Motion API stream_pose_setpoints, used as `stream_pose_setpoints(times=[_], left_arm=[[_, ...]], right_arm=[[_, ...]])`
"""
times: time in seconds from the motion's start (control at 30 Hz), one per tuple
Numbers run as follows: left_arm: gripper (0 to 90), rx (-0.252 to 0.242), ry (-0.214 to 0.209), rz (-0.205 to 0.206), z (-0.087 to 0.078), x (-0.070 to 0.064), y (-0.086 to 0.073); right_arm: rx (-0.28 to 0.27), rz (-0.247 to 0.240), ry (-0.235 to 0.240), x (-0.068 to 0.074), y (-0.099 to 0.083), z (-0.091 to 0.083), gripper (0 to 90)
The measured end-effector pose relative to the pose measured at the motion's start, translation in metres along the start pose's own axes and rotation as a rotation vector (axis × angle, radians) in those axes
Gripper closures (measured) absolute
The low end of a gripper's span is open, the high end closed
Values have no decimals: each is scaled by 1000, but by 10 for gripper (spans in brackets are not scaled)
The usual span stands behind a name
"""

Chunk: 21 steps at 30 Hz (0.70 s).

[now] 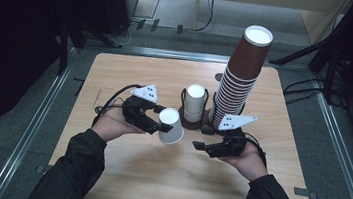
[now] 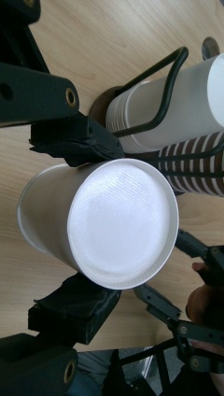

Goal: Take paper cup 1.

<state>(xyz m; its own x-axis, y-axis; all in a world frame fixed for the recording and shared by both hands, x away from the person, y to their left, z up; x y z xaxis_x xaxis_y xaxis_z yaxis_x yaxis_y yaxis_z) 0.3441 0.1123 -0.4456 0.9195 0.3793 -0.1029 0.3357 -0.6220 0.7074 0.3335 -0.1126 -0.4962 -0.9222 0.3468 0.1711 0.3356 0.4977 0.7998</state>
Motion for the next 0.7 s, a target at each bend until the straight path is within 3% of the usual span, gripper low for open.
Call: stream_pose_setpoints(times=[0.3, 0.5, 0.7], left_arm=[[346, 29, -13, 37, 12, -6, -5], [346, 16, -44, 39, 19, -14, -2], [345, 42, -59, 52, 27, -20, -3]], right_arm=[[23, -14, 30, 0, -4, 3, 300], [25, -36, 32, 1, -5, 5, 256], [25, -40, 68, 1, -5, 5, 218]])
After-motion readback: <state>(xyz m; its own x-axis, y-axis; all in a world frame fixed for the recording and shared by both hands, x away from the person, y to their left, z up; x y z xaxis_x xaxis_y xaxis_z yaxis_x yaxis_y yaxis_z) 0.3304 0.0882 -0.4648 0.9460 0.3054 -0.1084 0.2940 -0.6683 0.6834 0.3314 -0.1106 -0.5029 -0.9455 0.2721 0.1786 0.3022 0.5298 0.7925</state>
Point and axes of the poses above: each handheld gripper's, and its own axes: z roughly forward along the jaws, y roughly out of its top, x roughly to its left, the point moved 5 cm from there along z, roughly forward along the jaws, and after that the axes turned 4 degrees about x, right-handed, at the moved point
